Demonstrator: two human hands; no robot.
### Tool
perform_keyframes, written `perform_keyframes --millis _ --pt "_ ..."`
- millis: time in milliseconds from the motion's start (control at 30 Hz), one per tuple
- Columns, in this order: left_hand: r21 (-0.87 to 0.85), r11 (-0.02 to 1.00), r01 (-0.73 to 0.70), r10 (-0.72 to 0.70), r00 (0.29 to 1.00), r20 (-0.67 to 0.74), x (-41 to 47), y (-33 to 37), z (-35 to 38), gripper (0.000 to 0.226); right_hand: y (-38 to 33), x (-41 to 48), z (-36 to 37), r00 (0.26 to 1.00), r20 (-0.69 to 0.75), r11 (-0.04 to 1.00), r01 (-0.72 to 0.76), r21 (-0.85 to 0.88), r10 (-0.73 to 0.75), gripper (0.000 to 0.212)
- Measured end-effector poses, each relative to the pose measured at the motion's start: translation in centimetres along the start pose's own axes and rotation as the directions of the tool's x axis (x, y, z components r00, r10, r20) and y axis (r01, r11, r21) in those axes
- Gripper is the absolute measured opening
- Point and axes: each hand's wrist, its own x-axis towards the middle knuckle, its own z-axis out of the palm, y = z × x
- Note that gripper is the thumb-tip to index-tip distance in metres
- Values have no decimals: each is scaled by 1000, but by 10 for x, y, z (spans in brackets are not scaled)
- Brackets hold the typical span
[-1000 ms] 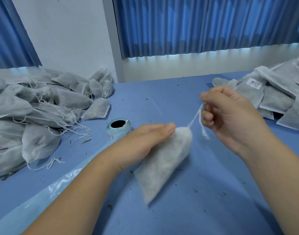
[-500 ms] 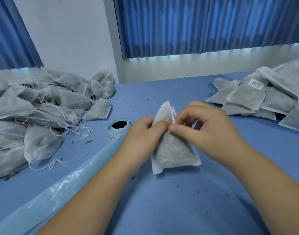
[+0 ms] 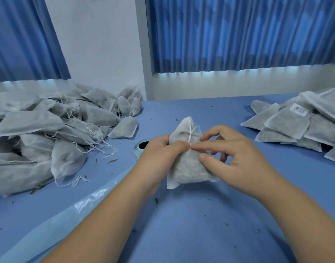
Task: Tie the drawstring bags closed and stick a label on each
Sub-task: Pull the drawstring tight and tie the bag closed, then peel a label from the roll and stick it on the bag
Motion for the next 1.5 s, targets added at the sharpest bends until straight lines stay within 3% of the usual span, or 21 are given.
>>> perform_keyframes --millis 133,267,400,467,533,700,867,1100,1200,1367,1500 --pt "240 970 27 26 977 -214 -20 2 -17 34 -1 2 10 999 6 991 -36 127 36 23" --pt "412 901 133 50 913 -404 -48 -9 -45 24 5 1 26 993 69 995 -102 12 101 20" --pt "525 816 242 93 841 -533 -67 -17 -64 21 4 5 49 969 164 982 -189 20 183 22" --pt "570 764 303 60 845 -531 -70 -19 -70 21 2 11 61 950 224 976 -212 -46 217 23" --pt "587 737 336 28 852 -523 -71 -20 -75 23 -3 20 71 929 285 971 -215 -103 236 38" --pt "638 693 337 41 864 -502 -70 -21 -88 18 -12 45 94 914 350 972 -147 -186 206 55" --pt "718 618 321 90 878 -470 -75 -21 -104 20 -11 58 110 889 396 956 -126 -266 228 56" --pt "788 425 445 230 789 -570 -75 -15 -149 28 -10 64 122 899 376 942 -104 -320 226 44" --pt "778 474 411 232 795 -561 -66 -13 -149 28 -10 62 127 909 354 941 -103 -322 221 43" --pt "749 589 303 168 861 -480 -43 -17 -124 29 -9 61 130 929 297 945 -129 -299 221 30" --pt "704 667 243 181 864 -470 -42 -26 -121 27 -5 60 123 943 263 943 -116 -312 203 26"
